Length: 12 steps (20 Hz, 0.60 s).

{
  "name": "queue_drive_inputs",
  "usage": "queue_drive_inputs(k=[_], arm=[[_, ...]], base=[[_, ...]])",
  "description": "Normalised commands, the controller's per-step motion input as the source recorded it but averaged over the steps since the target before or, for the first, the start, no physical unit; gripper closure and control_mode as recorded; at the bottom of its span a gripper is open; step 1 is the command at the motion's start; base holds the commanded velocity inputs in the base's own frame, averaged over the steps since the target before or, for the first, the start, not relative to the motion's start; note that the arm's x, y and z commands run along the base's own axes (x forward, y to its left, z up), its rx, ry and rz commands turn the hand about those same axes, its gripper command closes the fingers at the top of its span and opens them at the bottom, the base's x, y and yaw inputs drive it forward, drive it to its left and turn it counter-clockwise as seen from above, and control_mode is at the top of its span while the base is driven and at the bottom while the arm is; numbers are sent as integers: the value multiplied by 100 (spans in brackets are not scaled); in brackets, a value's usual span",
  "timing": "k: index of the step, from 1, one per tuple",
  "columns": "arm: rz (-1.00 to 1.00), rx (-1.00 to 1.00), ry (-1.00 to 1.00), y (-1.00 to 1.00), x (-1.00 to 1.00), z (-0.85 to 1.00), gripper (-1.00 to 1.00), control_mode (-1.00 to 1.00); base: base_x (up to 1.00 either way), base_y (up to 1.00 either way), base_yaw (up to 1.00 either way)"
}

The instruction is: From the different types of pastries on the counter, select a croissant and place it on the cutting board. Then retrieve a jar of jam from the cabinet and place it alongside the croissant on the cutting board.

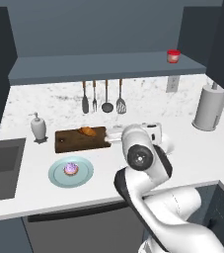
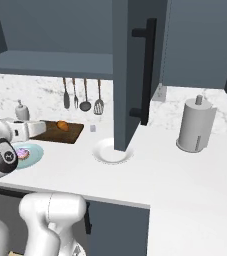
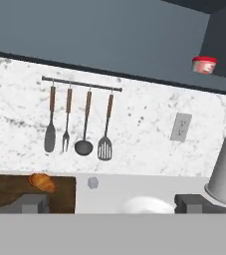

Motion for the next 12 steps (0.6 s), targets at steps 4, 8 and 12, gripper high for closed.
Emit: queue_drive_inputs(k=[4,8,12], arm=[[0,6,1,-9,-73,95,-100,-100],[0,5,5,-12,-73,95,-100,-100],[0,4,10,-18,-84,90,-100,-100]], base=[[0,0,0],[0,0,0],[0,0,0]])
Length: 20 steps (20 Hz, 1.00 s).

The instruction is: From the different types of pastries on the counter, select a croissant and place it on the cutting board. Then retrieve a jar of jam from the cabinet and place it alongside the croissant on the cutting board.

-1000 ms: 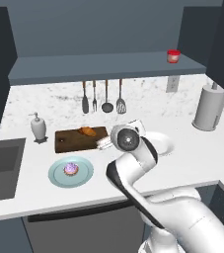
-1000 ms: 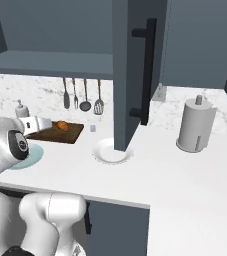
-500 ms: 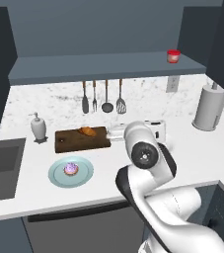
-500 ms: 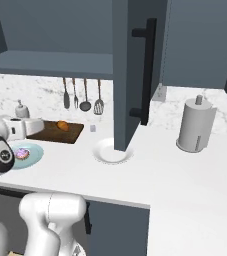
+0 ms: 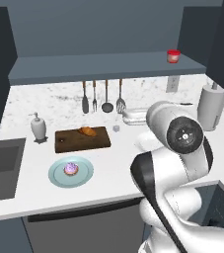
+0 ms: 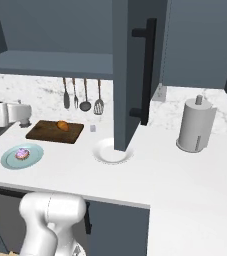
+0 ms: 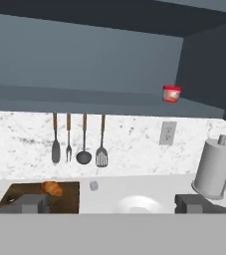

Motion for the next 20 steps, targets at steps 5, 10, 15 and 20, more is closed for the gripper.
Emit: queue_drive_inputs(k=[5,10,15,20], arm=[[-1,0,20,-26,-63,74,-100,-100],[-3,0,24,-36,-11,71,-100,-100],[-1,3,12,-9,4,-1,-100,-100],[-3,0,-3,-48,46,-16,-100,-100]], base=[[0,0,0],[0,0,0],[0,0,0],[0,0,0]])
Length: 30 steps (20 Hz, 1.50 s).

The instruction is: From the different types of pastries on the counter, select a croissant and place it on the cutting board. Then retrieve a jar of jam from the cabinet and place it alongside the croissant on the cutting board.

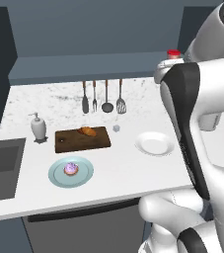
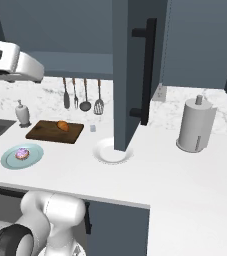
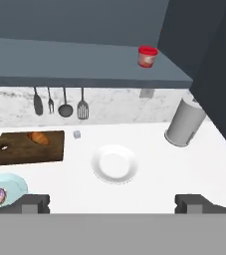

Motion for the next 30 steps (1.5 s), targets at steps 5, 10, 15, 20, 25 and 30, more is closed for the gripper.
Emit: queue_drive_inputs(k=[5,10,15,20,25,30], arm=[[-16,10,-10,-86,76,-3,-100,-100],[-20,3,-20,-52,81,-6,-100,-100],[-17,1,-5,-10,38,-8,-100,-100],[1,2,4,-23,40,0,-100,-100],[13,6,5,-42,73,0,-100,-100],[0,0,4,0,7,0,-100,-100]], base=[[0,0,0],[0,0,0],[0,0,0],[0,0,0],[0,0,0],[0,0,0]])
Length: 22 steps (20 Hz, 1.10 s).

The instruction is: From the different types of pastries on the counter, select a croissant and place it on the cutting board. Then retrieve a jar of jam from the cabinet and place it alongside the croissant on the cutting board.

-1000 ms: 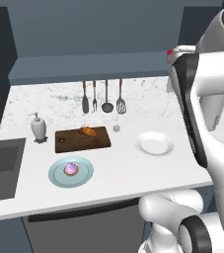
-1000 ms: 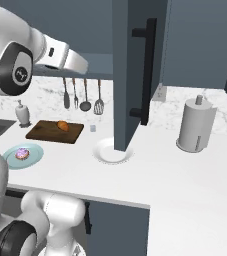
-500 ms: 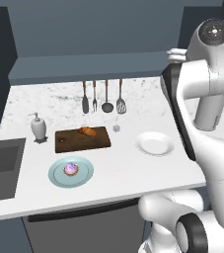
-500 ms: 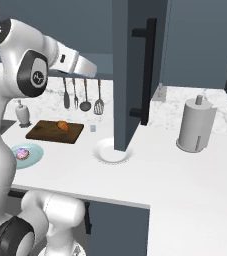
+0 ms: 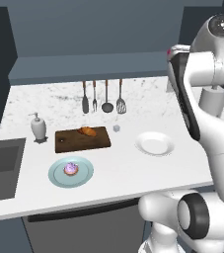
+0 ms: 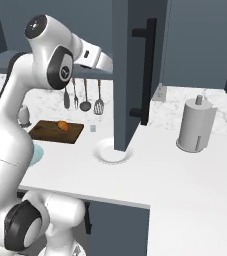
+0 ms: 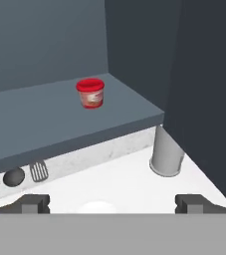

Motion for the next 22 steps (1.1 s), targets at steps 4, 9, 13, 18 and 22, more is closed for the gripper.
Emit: queue_drive_inputs(k=[4,9,13,18,22], arm=[[0,0,0,-5,40,0,-100,-100],[0,0,0,-14,48,0,-100,-100],[0,0,0,-22,43,0,-100,-100],[0,0,1,-11,41,-1,-100,-100],[0,0,6,0,50,-19,-100,-100]], base=[[0,0,0],[0,0,0],[0,0,0],[0,0,0],[0,0,0]])
